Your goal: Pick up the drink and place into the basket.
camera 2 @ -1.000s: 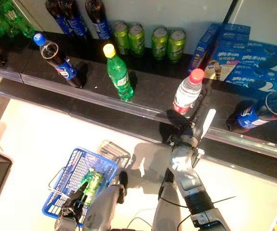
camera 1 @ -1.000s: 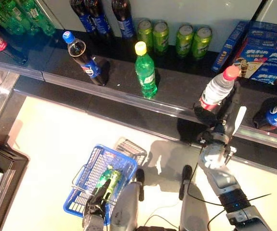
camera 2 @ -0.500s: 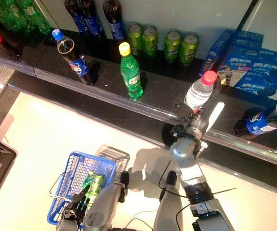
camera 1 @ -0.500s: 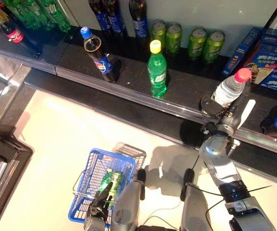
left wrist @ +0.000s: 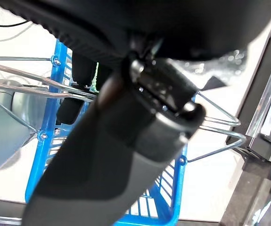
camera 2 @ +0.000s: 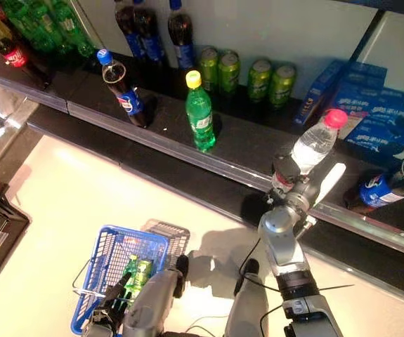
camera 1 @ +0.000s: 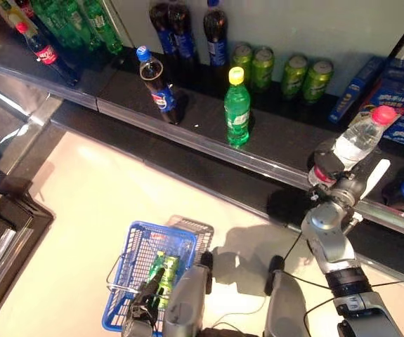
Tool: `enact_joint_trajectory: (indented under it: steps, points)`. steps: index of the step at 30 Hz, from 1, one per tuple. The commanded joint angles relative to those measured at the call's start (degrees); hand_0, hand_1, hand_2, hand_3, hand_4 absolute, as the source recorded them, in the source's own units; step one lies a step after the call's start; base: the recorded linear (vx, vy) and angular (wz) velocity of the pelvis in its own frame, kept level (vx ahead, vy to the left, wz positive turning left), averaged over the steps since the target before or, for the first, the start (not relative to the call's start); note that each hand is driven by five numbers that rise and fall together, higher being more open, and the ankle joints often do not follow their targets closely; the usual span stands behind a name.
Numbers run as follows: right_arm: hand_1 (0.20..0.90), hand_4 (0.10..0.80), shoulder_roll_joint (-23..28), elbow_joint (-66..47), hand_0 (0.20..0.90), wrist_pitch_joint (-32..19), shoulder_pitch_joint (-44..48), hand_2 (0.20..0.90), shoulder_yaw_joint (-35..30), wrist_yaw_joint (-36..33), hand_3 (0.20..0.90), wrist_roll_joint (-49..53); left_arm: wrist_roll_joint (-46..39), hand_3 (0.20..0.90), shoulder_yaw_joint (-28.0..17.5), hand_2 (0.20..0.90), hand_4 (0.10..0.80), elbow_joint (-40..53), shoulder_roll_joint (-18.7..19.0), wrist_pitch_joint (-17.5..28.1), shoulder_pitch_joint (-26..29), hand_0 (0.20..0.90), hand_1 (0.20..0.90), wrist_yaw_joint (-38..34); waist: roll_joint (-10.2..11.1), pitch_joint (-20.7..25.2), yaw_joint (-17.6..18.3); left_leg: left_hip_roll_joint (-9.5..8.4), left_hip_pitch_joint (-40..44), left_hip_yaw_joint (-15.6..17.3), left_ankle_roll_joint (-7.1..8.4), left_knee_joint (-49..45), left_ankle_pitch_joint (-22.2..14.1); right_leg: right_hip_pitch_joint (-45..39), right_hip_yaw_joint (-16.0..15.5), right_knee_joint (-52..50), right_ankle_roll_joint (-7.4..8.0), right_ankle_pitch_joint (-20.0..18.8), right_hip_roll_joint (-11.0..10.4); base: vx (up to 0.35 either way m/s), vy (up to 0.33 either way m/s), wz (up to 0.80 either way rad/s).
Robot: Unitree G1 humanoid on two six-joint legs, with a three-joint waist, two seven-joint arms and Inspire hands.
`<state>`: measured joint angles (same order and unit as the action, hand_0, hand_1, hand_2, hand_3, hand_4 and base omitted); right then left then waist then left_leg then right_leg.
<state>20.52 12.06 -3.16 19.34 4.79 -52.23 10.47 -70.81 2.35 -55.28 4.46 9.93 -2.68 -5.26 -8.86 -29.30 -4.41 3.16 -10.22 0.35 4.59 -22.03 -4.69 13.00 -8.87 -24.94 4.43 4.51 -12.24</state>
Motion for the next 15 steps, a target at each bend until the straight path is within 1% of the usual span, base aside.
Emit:
enact_joint_trajectory:
  steps: [1, 4, 7, 10, 15]
  points:
    - [0.300, 0.100, 3.1, -10.1, 0.300, -5.5, -1.6, 0.300, -3.9, 1.0, 0.200, -2.7, 6.6, 0.200, 1.7, 0.300, 0.100, 6.1, 0.3, 2.0, -9.2, 0.300, 0.300, 4.4, 1.8, 4.6, 0.6, -0.88, -6.8, -1.2, -0.73, -7.9, 11.6, -8.2, -1.2, 2.3, -4.90, 0.4, 0.8, 0.067, 0.002, 0.00]
    - [0.300, 0.100, 3.0, -11.2, 0.300, -5.8, -3.1, 0.300, -4.2, 1.5, 0.200, -2.7, 7.2, 0.200, 1.3, 0.300, 0.100, 6.1, 0.0, 2.1, -9.8, 0.300, 0.300, 4.0, 2.0, 5.1, 0.6, -0.97, -6.4, -1.3, -0.66, -8.3, 11.7, -8.9, -1.2, 1.9, -4.87, 0.6, 0.9, 0.081, 0.002, 0.09]
    - [0.300, 0.100, 2.6, -14.9, 0.300, -6.8, -7.0, 0.300, -4.8, 5.0, 0.200, -2.5, 7.9, 0.200, -0.6, 0.300, 0.100, 6.3, -0.5, 2.7, -11.8, 0.300, 0.300, 4.1, 2.3, 6.6, 0.6, -0.80, -4.4, -1.5, -0.53, -8.0, 11.8, -10.8, -1.5, 1.5, -4.69, 1.2, 1.1, 0.177, 0.015, 0.04]
    - [0.300, 0.100, 3.7, -21.0, 0.300, -8.6, -10.7, 0.300, -5.2, 11.9, 0.200, -1.1, 8.9, 0.200, -2.7, 0.300, 0.100, 7.5, -0.7, 3.9, -14.1, 0.300, 0.300, 5.2, 2.6, 8.4, 0.5, -0.87, -2.3, -1.7, -0.52, -6.4, 11.8, -12.6, -1.5, 1.8, -4.31, 1.5, 1.3, 0.153, 0.028, 0.04]
    - [0.300, 0.100, 4.8, -29.6, 0.300, -12.4, -14.6, 0.300, -5.2, 23.0, 0.200, 1.2, 7.8, 0.200, -6.0, 0.300, 0.100, 10.4, 0.8, 4.9, -16.1, 0.300, 0.300, 8.6, 2.9, 10.8, 0.3, -0.48, 1.1, -1.7, -0.34, -2.7, 11.5, -14.7, -1.5, 3.5, -3.57, 1.7, 2.0, 0.092, 0.021, -0.02]
